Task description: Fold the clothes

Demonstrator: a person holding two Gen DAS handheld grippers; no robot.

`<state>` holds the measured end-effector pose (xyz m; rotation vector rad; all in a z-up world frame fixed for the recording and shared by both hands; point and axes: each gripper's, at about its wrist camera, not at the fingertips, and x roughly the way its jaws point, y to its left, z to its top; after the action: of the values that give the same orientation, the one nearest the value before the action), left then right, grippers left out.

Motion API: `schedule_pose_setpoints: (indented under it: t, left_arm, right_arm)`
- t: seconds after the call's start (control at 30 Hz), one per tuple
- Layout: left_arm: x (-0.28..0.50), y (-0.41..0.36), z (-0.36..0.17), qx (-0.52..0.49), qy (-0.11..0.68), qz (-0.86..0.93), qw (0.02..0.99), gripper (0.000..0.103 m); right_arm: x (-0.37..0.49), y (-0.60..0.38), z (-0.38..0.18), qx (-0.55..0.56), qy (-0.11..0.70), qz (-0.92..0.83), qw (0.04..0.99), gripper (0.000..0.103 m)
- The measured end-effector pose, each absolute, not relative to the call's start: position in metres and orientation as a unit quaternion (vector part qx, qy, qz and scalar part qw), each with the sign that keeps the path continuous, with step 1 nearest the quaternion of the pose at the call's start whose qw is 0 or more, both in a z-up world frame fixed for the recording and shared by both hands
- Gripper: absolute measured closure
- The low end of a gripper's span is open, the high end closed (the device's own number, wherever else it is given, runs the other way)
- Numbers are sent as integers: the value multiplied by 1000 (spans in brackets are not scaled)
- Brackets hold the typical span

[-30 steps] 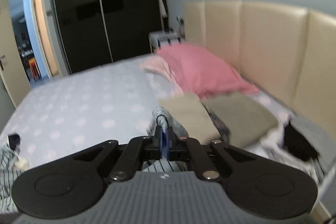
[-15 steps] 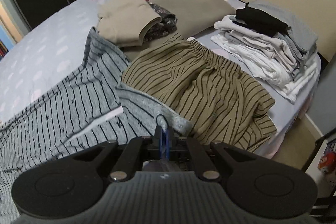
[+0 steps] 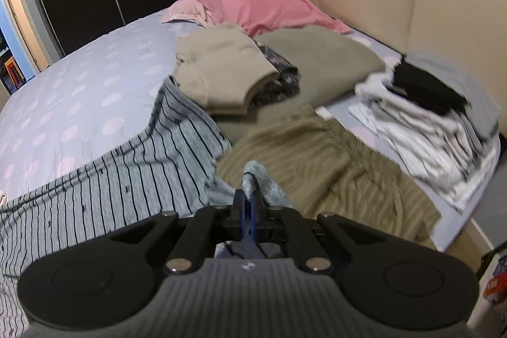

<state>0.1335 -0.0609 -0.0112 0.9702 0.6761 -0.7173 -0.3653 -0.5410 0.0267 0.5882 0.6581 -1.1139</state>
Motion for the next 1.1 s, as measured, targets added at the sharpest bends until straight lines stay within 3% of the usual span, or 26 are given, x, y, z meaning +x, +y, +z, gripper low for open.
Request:
schedule_pose_setpoints:
  t: [0.17,0.37,0.9,1.1]
  left_arm:
    - [168,-99,16,408,316,-309,799,102]
    - [224,-150,12,403,337,-264,809,102]
    - [324,-265,-61,434,361,-203,800,102]
    - [332,-272,-79,421,354,-224,805,95]
  right_arm:
    - [-335,-564,36,247,300,-514,765,100]
    - [-290,-607,42,228,296,-518,770,100]
    - [-148,-725,-20,208,334,-537,747,100]
    - [-132,-735,-42,201,350,-539,739,94]
